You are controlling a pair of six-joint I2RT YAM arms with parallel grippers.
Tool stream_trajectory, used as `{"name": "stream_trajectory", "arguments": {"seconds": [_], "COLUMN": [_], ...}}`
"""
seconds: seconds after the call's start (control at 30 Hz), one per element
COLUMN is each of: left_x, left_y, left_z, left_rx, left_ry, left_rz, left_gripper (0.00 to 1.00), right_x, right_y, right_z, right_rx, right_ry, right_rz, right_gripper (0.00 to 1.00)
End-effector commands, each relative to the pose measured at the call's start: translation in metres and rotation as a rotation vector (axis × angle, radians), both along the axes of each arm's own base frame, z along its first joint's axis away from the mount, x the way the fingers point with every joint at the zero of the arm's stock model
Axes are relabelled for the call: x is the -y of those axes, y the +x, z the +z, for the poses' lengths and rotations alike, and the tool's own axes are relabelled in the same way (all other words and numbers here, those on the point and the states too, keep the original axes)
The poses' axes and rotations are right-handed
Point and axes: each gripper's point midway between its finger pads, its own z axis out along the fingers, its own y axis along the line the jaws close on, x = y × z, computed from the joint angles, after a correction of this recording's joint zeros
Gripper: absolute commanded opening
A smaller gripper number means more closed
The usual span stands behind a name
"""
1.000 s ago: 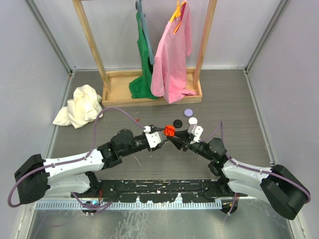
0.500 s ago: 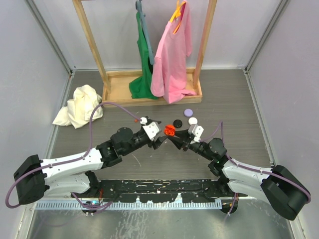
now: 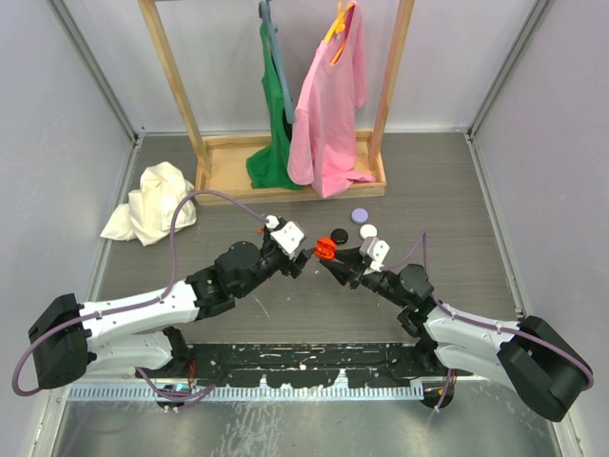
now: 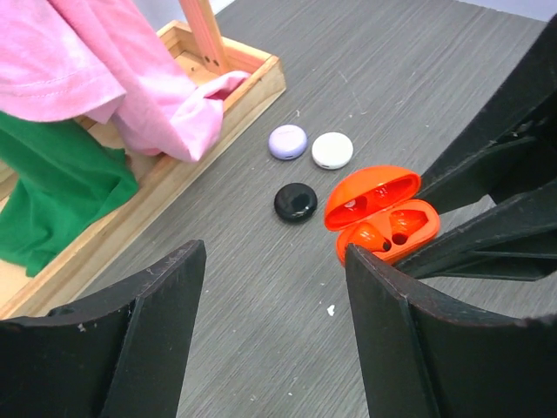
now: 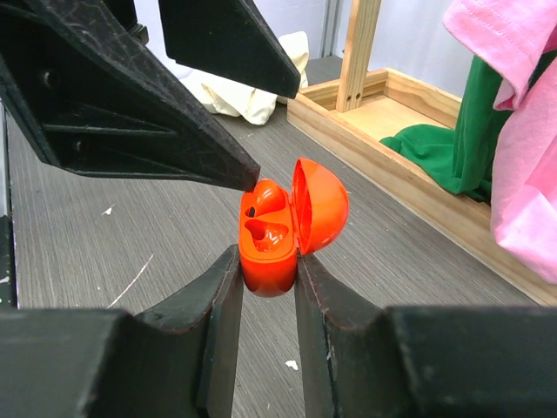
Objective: Insert the wireless bluetooth earbuds into the charging case
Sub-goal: Place the earbud in the charging case, then pick up the earbud from the center of the board.
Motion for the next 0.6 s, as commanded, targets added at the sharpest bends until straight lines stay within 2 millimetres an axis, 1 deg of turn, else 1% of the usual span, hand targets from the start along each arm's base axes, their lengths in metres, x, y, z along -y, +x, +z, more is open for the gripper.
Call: {"name": "stream_trajectory", "arguments": {"seconds": [0.0, 0.17, 0.27, 0.37, 0.57], "left_x": [-0.003, -0.009, -0.020, -0.036, -0.064], "left_y": [0.012, 0.016, 0.023, 0.036, 0.058], "left_z": [0.025, 0.025, 0.016, -0.002, -0.049], "left_rx": [0.026, 0.006, -0.034, -0.115, -0.301], "left_ry": [-0.056, -0.061, -0.038, -0.005, 0.068], "left_rz": [0.072, 0.109, 0.172, 0.269, 0.409], "left_gripper": [0.67, 0.69, 0.71, 0.72, 0.71], "right_x": [0.002, 0.002, 0.005, 0.009, 0.014], "right_y": [-0.001, 0.001, 0.008, 0.016, 0.023], "right_z": [0.028, 0.027, 0.024, 0.019, 0.016], "right_rx": [0.083, 0.077, 0.059, 0.041, 0.026], "right_ry": [0.065, 0.063, 0.055, 0.046, 0.044], "right_rz": [-0.005, -0.014, -0.054, -0.099, -0.145], "right_gripper": [0.01, 0.01, 0.01, 0.01, 0.01]}}
